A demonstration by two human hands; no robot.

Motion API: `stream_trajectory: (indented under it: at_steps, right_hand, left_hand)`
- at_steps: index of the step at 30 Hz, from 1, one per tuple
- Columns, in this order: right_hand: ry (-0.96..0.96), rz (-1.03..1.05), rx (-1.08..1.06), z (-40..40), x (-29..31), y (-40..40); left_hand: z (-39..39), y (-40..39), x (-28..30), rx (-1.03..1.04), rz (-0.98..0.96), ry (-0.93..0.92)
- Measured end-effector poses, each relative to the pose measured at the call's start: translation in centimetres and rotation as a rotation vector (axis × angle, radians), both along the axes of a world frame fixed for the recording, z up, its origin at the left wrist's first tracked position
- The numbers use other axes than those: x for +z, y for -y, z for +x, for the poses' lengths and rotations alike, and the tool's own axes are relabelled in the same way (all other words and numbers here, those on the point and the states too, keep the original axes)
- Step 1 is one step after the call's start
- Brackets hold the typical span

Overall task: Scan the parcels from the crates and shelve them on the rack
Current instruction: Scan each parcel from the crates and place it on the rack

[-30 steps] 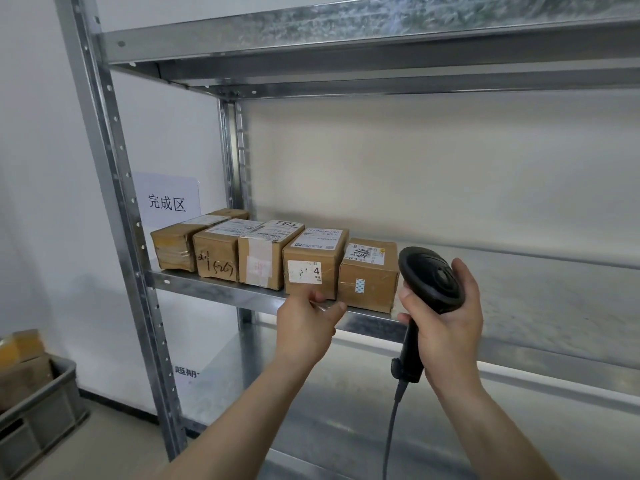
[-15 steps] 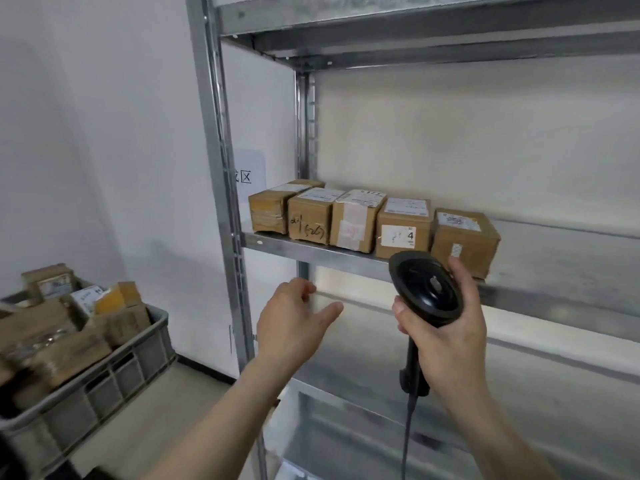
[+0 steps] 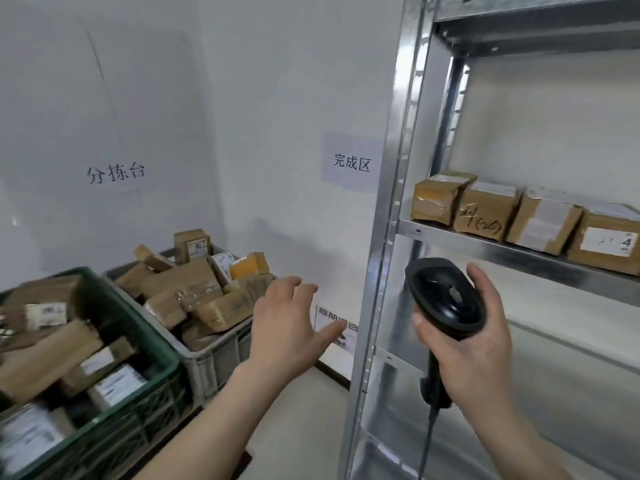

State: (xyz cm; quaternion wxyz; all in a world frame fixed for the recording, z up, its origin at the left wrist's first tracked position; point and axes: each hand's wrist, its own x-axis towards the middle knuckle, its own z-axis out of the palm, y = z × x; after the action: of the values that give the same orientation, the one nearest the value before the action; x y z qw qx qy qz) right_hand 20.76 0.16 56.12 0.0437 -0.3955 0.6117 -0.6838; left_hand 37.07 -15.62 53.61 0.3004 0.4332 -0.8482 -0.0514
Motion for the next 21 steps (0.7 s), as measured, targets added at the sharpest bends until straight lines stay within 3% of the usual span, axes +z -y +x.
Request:
stream_trajectory:
  at_steps: [13,21]
  right_hand:
    - [0.014,0.142,0.358,11.5,-5.0,11.5]
    - [0.027,0.234,0.597,14.7,-6.6,19.2]
  left_hand:
    - [18.8,5.6,-5.1,0.391,0.155,0.109]
    - [24.1,9.2,-6.5,0.598,0.237,0.142]
